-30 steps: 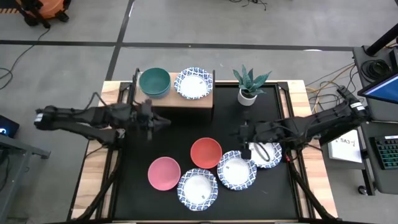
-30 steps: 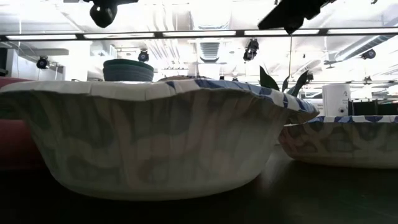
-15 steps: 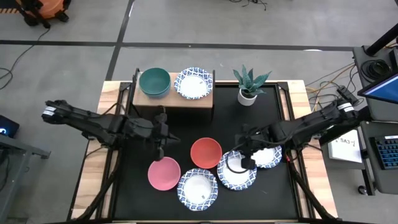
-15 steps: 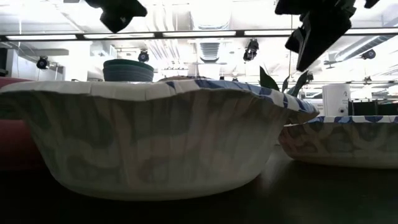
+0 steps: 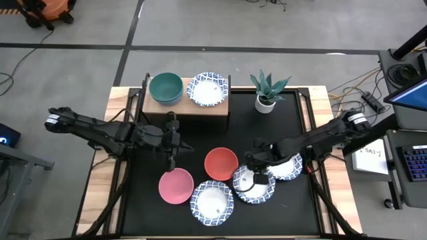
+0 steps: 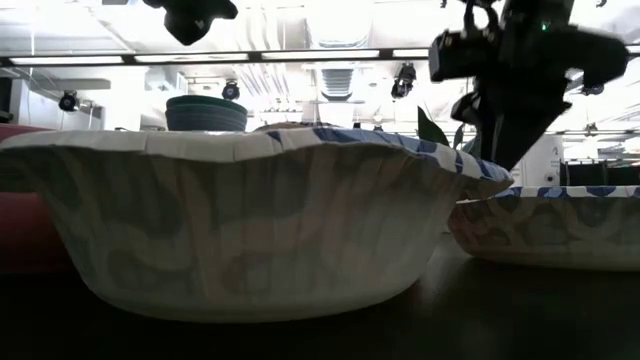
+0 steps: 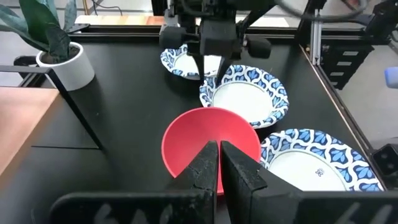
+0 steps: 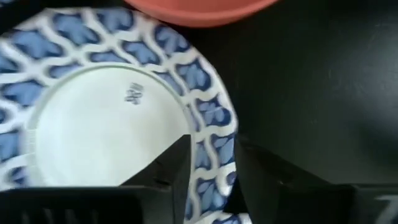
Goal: Place and stack bowls onto a shelf
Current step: Stack the middle white patterned bowl on top of the other white patterned bowl on the shelf
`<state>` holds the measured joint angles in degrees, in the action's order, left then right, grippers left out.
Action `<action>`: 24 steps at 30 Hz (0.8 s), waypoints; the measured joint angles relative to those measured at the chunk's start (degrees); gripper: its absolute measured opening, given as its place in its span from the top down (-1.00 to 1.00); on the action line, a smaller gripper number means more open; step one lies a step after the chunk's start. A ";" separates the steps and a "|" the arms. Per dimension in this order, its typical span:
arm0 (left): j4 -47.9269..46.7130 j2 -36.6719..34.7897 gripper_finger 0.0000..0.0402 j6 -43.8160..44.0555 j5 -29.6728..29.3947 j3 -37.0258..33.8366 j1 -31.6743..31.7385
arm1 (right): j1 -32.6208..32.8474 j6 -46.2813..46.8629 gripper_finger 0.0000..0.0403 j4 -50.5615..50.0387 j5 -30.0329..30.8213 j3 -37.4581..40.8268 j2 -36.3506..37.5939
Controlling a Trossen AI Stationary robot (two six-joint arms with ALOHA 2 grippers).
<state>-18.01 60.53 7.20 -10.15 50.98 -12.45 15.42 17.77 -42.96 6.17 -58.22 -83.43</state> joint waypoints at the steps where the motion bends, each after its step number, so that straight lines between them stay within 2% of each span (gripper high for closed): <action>1: 0.00 0.05 1.00 -0.20 0.00 0.00 0.00 | -0.15 -0.75 0.40 0.05 0.09 -0.02 -0.74; 12: -0.07 0.11 1.00 -0.72 0.00 -0.02 0.00 | -2.73 -1.77 0.37 0.42 0.35 -0.02 -7.30; 17: -0.05 0.11 1.00 -0.72 0.00 -0.03 0.00 | -3.51 -2.65 0.37 0.58 -2.07 0.03 -8.83; 24: -0.05 0.13 1.00 -0.72 -0.92 -0.09 0.02 | -3.47 -4.36 0.52 1.93 -2.45 0.07 -8.97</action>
<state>-18.06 60.66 6.48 -11.07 50.90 -12.43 11.94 13.41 -41.03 3.72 -58.15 -92.40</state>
